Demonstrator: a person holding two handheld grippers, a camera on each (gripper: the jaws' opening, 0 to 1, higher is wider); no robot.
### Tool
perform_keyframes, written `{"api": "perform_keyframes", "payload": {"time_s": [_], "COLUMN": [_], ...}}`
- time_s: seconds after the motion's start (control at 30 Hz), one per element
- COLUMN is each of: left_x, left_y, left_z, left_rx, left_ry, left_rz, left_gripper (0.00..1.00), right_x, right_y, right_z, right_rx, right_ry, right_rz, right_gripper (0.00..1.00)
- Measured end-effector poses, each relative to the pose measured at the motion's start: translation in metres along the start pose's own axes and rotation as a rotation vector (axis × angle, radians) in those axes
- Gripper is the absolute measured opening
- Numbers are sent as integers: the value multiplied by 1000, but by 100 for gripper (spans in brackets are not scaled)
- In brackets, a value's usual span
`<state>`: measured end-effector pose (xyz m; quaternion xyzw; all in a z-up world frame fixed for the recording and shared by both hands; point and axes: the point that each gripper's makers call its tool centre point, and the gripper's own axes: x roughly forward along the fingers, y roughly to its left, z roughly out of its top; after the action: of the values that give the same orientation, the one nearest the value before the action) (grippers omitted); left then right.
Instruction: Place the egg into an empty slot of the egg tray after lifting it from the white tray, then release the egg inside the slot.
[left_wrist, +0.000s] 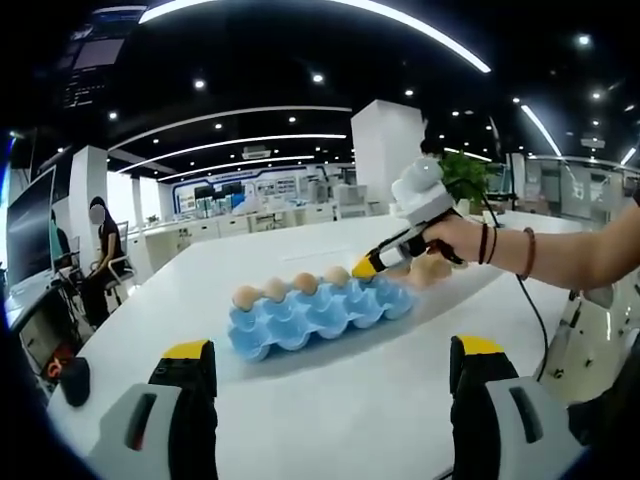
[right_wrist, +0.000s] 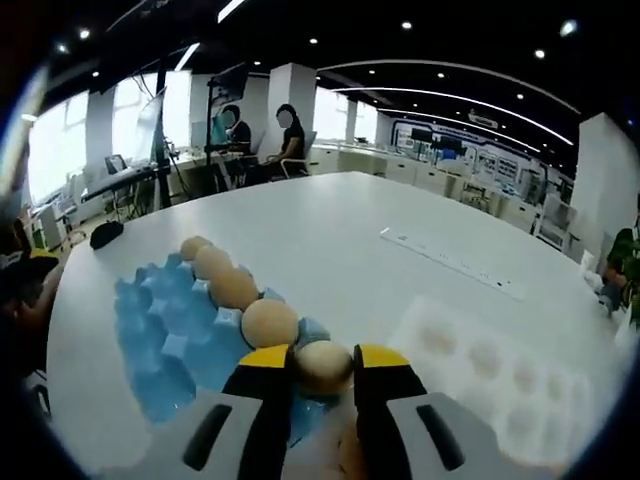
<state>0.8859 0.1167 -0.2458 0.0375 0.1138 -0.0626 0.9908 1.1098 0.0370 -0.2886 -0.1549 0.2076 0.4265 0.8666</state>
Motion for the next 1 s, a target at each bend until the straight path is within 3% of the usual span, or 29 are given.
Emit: {"api": "perform_keyframes", "payload": {"time_s": [0.27,0.53,0.8,0.9,1.0], "left_x": [-1,2,8,10,11], "left_y": [-3,0,6,6,3], "left_z": [1,5,10,12,14], "left_rx": [2,-2,-23,-33,-27], "left_ry": [-3,-9,-20,-30,-29], "left_rz": [-1,-2,2,-2,-5], "left_gripper": [99,99,100,100,100], "right_x": [-1,0,-10,-15,-20], "right_y": [-2,-13,-27,-31,-33], "right_z": [-1,12,23,24,23], "right_rx": [26,29,52,102,112], "right_ry": [2,-54,-108,-123,-125], "right_rz": [-2,-27,-65,-72,-75], "right_gripper": [24,29,45,51,52]}}
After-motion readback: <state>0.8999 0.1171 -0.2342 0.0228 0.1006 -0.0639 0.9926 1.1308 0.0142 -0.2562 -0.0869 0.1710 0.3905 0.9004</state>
